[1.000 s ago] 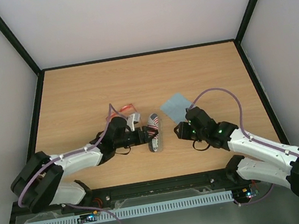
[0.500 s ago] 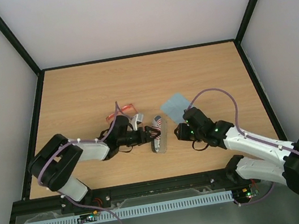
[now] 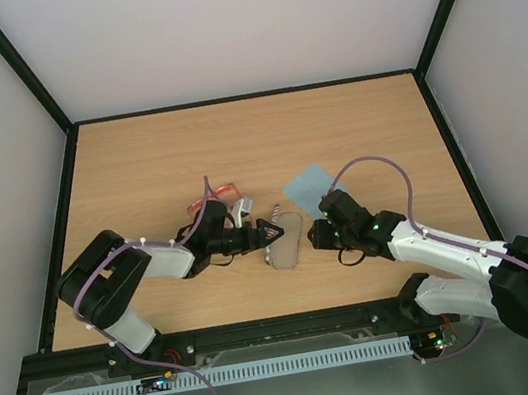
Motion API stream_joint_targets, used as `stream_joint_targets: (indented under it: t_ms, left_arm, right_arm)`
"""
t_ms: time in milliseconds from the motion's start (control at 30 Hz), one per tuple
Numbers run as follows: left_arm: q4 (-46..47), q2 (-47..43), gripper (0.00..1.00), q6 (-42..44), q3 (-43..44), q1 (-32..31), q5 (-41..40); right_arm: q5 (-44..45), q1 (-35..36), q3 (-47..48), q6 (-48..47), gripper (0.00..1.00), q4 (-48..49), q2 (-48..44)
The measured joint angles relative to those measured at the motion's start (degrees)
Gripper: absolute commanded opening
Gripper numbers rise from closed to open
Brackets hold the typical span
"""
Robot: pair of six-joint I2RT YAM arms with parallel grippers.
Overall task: Organize the sunglasses
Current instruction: Place the sunglasses case at the center of the board, then adjust the sunglasses case at the center of the board.
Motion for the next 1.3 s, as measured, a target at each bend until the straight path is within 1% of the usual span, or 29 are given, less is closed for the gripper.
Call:
stream_joint_targets:
  t_ms: [133, 267, 400, 500, 600, 733, 967, 1167, 1300]
  left_arm:
    - [-2.27, -1.75, 0.87, 0.98, 0.04, 0.22, -0.48]
    - [-6.1, -6.32, 0.89, 2.27, 0.07, 0.61, -1.79]
    - [-10.67, -11.76, 0.89, 3.52, 0.11, 0.98, -4.15]
    - [-14.21, -15.39, 0.89, 4.2, 0.11, 1.09, -5.95]
    - [-17.77, -19.02, 0.89, 4.76, 0.09, 1.09, -7.52]
    - [-22.69, -25.03, 0.89, 5.05, 0.09, 1.18, -9.57]
    - [-31.5, -35.39, 0.89, 5.29, 0.07, 1.18, -12.61]
    - [-38.27, -40.85, 0.89, 5.25, 0.07, 1.18, -14.34]
    - [-42.16, -44.19, 0.89, 5.33, 0.04, 1.18, -15.61]
  right_arm:
    - [0.04, -0.07, 1.53, -1.07, 0.37, -0.09, 1.86]
    - [0.31, -0.74, 5.62, -3.1, 0.37, -0.15, 5.4]
    - [-0.15, -3.28, 9.16, -5.66, 0.34, 0.07, 9.07]
    - [-1.14, -6.23, 11.69, -8.24, 0.32, 0.44, 13.27]
    - [-1.33, -7.45, 14.01, -10.86, 0.31, 0.35, 17.16]
    - [-1.79, -7.48, 18.29, -14.32, 0.33, 0.59, 22.58]
    - [-2.25, -7.48, 24.15, -18.78, 0.33, 0.68, 25.68]
    - [-2.86, -7.48, 30.67, -22.27, 0.33, 0.26, 31.95]
    - [-3.56, -7.48, 31.04, -23.39, 0.32, 0.09, 34.77]
